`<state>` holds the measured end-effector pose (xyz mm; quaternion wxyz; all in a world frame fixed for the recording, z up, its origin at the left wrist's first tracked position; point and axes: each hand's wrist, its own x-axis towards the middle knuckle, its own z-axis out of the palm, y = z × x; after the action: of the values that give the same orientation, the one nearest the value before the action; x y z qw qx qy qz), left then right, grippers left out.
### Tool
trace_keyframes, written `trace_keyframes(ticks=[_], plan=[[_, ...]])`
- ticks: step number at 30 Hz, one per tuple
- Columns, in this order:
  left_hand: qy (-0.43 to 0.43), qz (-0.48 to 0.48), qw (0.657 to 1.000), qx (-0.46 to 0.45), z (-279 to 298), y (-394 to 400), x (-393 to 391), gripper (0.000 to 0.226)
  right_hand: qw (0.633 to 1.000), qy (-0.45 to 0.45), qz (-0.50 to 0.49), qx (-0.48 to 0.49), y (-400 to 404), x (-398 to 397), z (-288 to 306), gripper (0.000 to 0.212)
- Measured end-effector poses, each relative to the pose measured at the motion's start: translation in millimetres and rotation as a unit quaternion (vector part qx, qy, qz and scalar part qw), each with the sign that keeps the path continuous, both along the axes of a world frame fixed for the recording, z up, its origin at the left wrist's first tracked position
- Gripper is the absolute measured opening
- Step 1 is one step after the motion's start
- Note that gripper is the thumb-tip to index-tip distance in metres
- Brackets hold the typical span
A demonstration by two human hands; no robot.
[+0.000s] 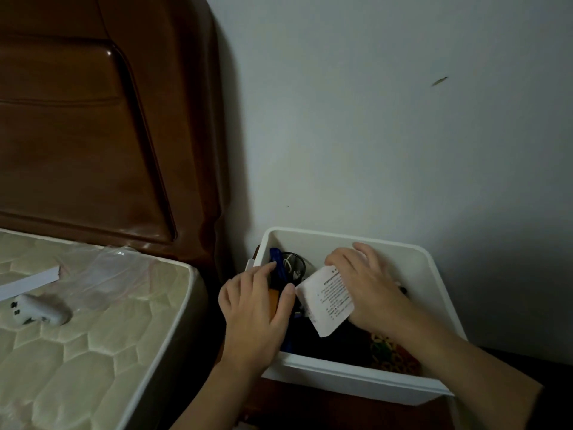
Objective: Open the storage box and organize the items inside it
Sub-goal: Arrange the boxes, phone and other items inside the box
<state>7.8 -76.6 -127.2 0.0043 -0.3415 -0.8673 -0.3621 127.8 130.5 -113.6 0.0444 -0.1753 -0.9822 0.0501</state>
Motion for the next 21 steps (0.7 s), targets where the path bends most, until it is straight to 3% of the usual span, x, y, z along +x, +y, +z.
trace_keyframes(ticks=[2, 5, 7, 9, 10, 12, 14, 17, 21], plan=[[-0.075, -0.042, 0.996, 0.033, 8, 4, 1, 0.058, 0.999, 0.045, 0.017, 0.013, -8, -4, 8, 0.083], [-0.229, -0.100, 0.960, 0.129, 22, 11, 2, 0.036, 0.988, 0.126, 0.082, 0.029, -22, -14, 24, 0.075], [-0.207, -0.080, 0.959, 0.177, 27, 10, 1, 0.018, 0.980, 0.173, 0.098, 0.010, -30, -20, 30, 0.079], [-0.178, -0.001, 0.955, 0.236, 29, 4, -4, 0.012, 0.980, 0.195, 0.041, -0.026, -31, -23, 31, 0.094], [-0.176, 0.042, 0.948, 0.261, 27, 1, -7, 0.013, 0.981, 0.186, 0.011, -0.051, -29, -23, 28, 0.093], [-0.188, 0.091, 0.935, 0.287, 20, -2, -9, 0.020, 0.985, 0.129, -0.005, -0.119, -25, -24, 17, 0.065], [-0.200, 0.099, 0.932, 0.286, 10, -2, -8, 0.024, 0.981, 0.042, 0.041, -0.185, -28, -23, 3, 0.041], [-0.191, 0.104, 0.937, 0.274, -5, 2, -6, 0.025, 0.970, -0.070, 0.135, -0.192, -44, -30, -26, 0.049], [-0.158, 0.116, 0.948, 0.252, -17, 3, -9, 0.028, 0.967, -0.129, 0.184, -0.122, -59, -58, -50, 0.071]])
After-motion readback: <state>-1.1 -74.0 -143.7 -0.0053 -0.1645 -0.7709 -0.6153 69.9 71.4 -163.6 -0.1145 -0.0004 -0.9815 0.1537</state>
